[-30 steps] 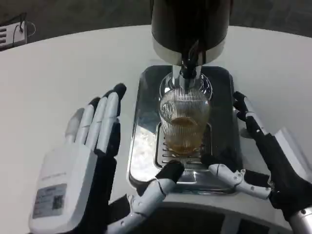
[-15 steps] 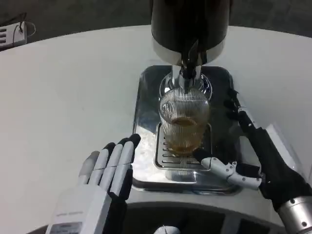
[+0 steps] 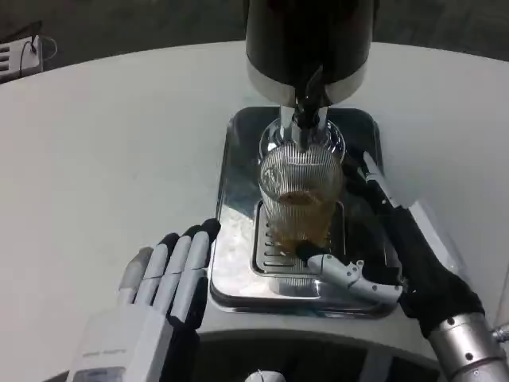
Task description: Grasp the cup under the faucet to collect the drink, then remove the cup.
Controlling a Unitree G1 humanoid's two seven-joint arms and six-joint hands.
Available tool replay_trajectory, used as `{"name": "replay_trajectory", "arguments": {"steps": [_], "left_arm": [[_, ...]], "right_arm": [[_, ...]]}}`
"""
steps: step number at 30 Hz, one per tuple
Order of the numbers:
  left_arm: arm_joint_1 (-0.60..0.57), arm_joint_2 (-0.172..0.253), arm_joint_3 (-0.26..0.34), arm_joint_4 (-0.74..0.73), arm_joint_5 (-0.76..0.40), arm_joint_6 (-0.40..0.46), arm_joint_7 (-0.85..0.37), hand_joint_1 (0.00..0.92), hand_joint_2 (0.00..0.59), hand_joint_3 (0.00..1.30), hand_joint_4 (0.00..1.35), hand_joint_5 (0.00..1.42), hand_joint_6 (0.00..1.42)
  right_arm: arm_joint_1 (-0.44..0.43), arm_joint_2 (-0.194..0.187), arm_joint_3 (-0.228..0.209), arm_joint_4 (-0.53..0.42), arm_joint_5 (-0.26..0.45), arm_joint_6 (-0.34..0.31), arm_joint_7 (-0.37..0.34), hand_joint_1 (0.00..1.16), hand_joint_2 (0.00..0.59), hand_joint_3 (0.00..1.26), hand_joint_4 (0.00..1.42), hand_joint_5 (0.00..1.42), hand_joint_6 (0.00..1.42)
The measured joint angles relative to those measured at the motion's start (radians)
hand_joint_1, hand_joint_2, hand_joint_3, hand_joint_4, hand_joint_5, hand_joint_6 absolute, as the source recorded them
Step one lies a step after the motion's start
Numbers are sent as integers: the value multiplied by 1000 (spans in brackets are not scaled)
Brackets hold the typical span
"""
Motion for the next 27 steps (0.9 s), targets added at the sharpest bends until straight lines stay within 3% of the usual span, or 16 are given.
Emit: {"name": "replay_trajectory", "arguments": {"steps": [17,27], "left_arm": [[2,-9,14,-1,0,4,-13,0,180,0,0,0,0],[12,-22,30,-7,-3,4,-13,0,180,0,0,0,0]], "right_arm": [[-97,2,14,111,0,-24,-20,666,208,0,96,132,229],[-133,22,40,150,0,-48,-24,658,216,5,106,144,231]]}}
